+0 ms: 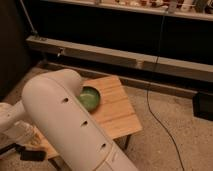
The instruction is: Push the eraser across the table
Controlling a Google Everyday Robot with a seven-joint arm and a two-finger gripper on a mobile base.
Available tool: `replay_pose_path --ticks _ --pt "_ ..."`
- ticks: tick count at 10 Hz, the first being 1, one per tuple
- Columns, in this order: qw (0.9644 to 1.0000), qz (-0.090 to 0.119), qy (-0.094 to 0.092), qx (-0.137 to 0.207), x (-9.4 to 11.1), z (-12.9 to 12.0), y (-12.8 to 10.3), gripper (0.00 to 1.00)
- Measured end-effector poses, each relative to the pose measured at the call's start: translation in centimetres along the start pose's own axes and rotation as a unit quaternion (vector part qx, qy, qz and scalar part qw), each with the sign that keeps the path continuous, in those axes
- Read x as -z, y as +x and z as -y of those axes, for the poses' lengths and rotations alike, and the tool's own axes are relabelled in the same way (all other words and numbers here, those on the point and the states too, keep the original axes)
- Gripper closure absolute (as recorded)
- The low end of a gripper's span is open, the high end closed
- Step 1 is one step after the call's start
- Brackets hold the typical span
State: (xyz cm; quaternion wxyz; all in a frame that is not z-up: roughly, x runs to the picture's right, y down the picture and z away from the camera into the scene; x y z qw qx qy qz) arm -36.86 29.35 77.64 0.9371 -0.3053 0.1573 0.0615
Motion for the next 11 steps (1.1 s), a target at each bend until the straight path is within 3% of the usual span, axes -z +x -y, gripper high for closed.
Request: replay_pose_path --ticks 3,7,9,11 --pt "0.9999 -0.01 0.013 0.006 -1.3 -1.5 0.8 1.0" --pt "0.9995 -0.026 -0.003 0.015 -3.1 -4.1 1.1 1.0" --pt "0.9987 -0.021 -0.035 0.032 -2.6 -6.3 0.1 1.0" --pt "0.9973 -0.006 -0.068 0.028 -1.6 -6.5 -0.5 1.0"
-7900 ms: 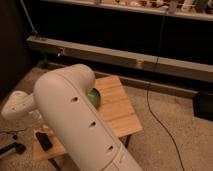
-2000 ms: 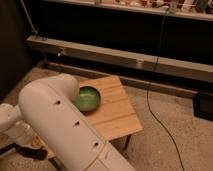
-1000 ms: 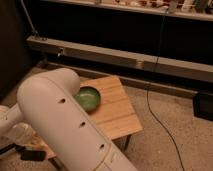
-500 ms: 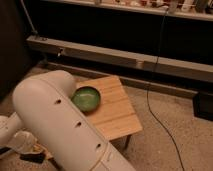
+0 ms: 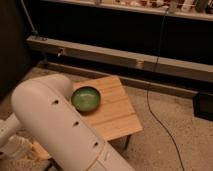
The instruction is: Push the eraser across the table
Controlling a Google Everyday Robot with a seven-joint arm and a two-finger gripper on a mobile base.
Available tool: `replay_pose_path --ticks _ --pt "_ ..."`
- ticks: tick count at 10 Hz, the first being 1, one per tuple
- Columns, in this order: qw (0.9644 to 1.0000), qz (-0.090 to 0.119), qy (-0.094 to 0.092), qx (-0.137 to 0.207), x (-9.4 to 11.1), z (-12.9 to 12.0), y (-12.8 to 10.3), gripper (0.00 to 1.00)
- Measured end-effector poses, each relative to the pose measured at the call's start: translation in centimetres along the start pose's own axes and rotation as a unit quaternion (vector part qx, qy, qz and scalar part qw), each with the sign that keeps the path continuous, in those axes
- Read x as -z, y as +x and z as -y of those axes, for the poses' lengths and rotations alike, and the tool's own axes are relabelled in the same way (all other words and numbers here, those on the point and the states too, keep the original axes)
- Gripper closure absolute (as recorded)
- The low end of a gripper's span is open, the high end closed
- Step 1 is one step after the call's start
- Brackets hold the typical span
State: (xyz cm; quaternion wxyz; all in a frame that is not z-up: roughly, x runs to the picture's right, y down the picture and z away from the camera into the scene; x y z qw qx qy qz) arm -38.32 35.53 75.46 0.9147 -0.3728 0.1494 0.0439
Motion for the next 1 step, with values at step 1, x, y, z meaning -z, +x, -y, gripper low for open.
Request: replay_pose_path --ticks 1 --pt "0.9997 0.011 -0.015 -0.016 0.46 0.7 0.07 1.0"
